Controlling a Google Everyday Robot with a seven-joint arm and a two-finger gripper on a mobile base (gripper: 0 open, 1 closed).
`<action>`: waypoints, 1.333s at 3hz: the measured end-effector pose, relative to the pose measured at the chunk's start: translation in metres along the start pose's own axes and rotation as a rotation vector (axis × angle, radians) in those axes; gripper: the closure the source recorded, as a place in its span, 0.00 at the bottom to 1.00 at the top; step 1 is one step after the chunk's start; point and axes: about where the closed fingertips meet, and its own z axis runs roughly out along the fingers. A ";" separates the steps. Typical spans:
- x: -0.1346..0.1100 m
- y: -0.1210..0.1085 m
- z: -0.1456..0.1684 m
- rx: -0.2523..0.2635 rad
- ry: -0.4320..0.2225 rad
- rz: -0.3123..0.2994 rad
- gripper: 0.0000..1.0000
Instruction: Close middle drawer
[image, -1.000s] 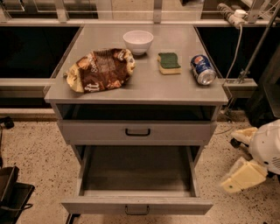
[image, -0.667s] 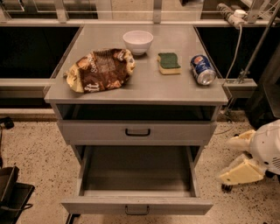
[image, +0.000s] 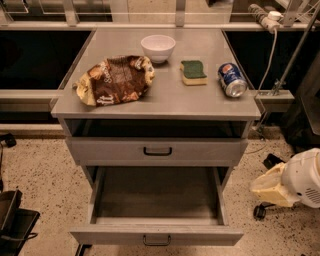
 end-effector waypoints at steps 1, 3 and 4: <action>0.038 0.008 0.054 -0.092 -0.041 0.079 1.00; 0.112 0.034 0.189 -0.372 -0.062 0.260 1.00; 0.112 0.034 0.189 -0.372 -0.062 0.260 1.00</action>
Offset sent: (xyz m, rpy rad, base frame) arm -0.0209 0.0064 -0.2396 0.3238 0.3482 -0.0613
